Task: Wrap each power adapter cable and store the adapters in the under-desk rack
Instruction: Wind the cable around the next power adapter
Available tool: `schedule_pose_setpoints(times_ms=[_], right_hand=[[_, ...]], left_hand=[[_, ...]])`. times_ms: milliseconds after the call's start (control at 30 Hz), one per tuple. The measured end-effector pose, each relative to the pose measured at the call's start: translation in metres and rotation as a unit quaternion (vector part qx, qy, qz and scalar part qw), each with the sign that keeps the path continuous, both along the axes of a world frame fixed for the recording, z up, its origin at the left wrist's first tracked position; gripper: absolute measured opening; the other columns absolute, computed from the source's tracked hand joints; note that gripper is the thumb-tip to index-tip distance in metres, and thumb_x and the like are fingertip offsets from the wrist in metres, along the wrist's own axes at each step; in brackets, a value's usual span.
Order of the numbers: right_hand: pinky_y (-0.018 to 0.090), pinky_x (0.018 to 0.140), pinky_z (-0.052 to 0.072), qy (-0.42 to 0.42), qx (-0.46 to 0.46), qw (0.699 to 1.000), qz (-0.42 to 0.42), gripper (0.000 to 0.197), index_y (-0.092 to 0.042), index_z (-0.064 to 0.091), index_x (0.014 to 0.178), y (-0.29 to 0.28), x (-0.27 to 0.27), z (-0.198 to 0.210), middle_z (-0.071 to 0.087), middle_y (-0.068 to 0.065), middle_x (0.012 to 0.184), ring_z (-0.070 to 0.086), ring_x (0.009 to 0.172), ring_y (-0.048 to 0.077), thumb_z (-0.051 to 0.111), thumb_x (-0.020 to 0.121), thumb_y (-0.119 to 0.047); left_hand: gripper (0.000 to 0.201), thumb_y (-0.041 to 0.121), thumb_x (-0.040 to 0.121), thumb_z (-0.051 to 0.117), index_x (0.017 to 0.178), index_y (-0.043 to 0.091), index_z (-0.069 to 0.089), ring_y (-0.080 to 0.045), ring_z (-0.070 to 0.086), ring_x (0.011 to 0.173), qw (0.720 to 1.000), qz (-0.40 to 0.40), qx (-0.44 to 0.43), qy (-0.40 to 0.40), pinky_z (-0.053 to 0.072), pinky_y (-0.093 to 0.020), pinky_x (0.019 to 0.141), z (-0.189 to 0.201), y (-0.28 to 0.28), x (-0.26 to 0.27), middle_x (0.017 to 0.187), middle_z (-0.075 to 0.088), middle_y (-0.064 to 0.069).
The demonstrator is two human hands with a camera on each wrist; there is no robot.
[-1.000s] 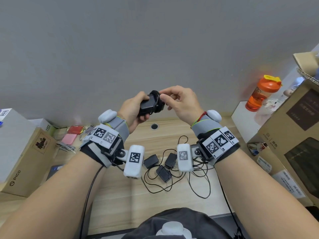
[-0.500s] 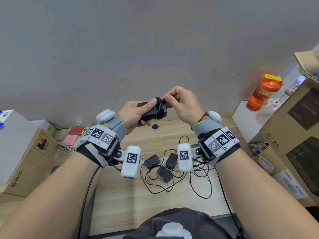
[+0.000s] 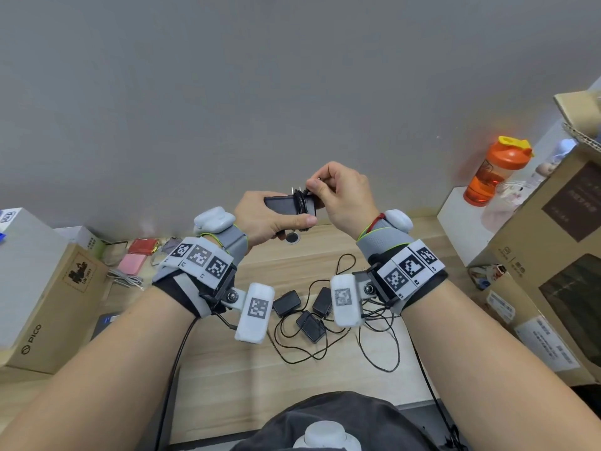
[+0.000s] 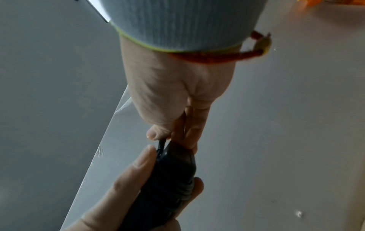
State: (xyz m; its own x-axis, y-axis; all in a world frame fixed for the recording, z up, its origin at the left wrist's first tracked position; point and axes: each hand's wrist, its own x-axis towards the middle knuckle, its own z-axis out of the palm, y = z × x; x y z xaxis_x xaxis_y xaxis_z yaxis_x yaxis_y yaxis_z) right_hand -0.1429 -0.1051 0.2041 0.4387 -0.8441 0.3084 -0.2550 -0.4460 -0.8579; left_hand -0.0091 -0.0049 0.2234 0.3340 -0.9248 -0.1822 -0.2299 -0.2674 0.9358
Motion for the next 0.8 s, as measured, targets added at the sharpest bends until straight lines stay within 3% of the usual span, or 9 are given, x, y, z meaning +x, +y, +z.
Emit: schedule_pose_setpoints(times_ms=[200, 300, 367, 500, 600, 700, 800], right_hand=[[0.045, 0.075, 0.06, -0.054, 0.138, 0.989, 0.015, 0.019, -0.018, 0.058, 0.077, -0.001, 0.0, -0.008, 0.068, 0.005, 0.074, 0.068, 0.067, 0.024, 0.062, 0.095, -0.018], [0.035, 0.066, 0.057, -0.076, 0.184, 0.98, 0.026, 0.021, -0.014, 0.056, 0.077, 0.004, 0.001, -0.009, 0.063, 0.005, 0.072, 0.06, 0.061, 0.019, 0.057, 0.098, -0.016], [0.032, 0.063, 0.054, -0.081, 0.208, 0.974, 0.037, 0.02, -0.013, 0.055, 0.079, 0.007, 0.0, -0.012, 0.059, 0.01, 0.073, 0.054, 0.062, 0.022, 0.057, 0.098, -0.017], [0.046, 0.07, 0.054, -0.077, 0.229, 0.968, 0.067, 0.014, -0.013, 0.057, 0.082, 0.009, -0.005, -0.02, 0.059, 0.015, 0.075, 0.055, 0.066, 0.026, 0.069, 0.09, -0.014], [0.045, 0.067, 0.055, -0.071, 0.235, 0.969, 0.017, 0.016, -0.013, 0.055, 0.081, 0.009, -0.011, -0.034, 0.06, 0.014, 0.069, 0.057, 0.06, 0.024, 0.068, 0.091, -0.012], [0.04, 0.063, 0.057, -0.063, 0.249, 0.966, -0.038, 0.018, -0.015, 0.055, 0.08, 0.01, -0.017, -0.048, 0.066, 0.019, 0.08, 0.065, 0.068, 0.027, 0.069, 0.09, -0.015], [0.033, 0.059, 0.054, -0.055, 0.282, 0.955, -0.077, 0.018, -0.016, 0.056, 0.079, 0.016, -0.03, -0.068, 0.067, 0.013, 0.078, 0.066, 0.066, 0.024, 0.072, 0.088, -0.02]], left_hand=[[0.031, 0.017, 0.067, 0.089, 0.093, 0.006, 0.075, -0.008, 0.052, 0.041, 1.0, -0.007, -0.006, -0.02, 0.039, -0.016, 0.042, -0.001, 0.001, -0.003, 0.06, 0.068, 0.0], [0.026, 0.011, 0.069, 0.085, 0.091, 0.004, 0.075, -0.01, 0.052, 0.043, 1.0, 0.008, 0.0, -0.012, 0.041, -0.02, 0.043, -0.006, -0.001, -0.003, 0.064, 0.069, -0.003], [0.022, 0.009, 0.069, 0.082, 0.089, 0.003, 0.074, -0.012, 0.054, 0.049, 1.0, 0.005, 0.006, -0.007, 0.042, -0.023, 0.046, -0.011, -0.002, -0.004, 0.065, 0.069, -0.005], [0.02, 0.015, 0.069, 0.084, 0.084, 0.006, 0.074, -0.014, 0.053, 0.054, 1.0, 0.002, 0.015, 0.002, 0.043, -0.026, 0.05, -0.022, -0.003, 0.001, 0.066, 0.069, -0.006], [0.032, 0.02, 0.066, 0.09, 0.091, 0.007, 0.075, -0.012, 0.055, 0.055, 0.999, -0.037, 0.026, 0.007, 0.045, -0.023, 0.05, -0.032, -0.004, -0.004, 0.074, 0.071, -0.01], [0.035, 0.012, 0.064, 0.091, 0.093, 0.007, 0.073, -0.006, 0.054, 0.045, 0.998, -0.054, 0.031, -0.007, 0.042, -0.015, 0.045, -0.04, -0.004, -0.013, 0.066, 0.067, -0.002], [0.04, 0.016, 0.062, 0.092, 0.096, 0.008, 0.073, -0.009, 0.055, 0.047, 0.995, -0.085, 0.052, -0.004, 0.045, -0.019, 0.047, -0.06, -0.005, -0.02, 0.066, 0.066, 0.001]])
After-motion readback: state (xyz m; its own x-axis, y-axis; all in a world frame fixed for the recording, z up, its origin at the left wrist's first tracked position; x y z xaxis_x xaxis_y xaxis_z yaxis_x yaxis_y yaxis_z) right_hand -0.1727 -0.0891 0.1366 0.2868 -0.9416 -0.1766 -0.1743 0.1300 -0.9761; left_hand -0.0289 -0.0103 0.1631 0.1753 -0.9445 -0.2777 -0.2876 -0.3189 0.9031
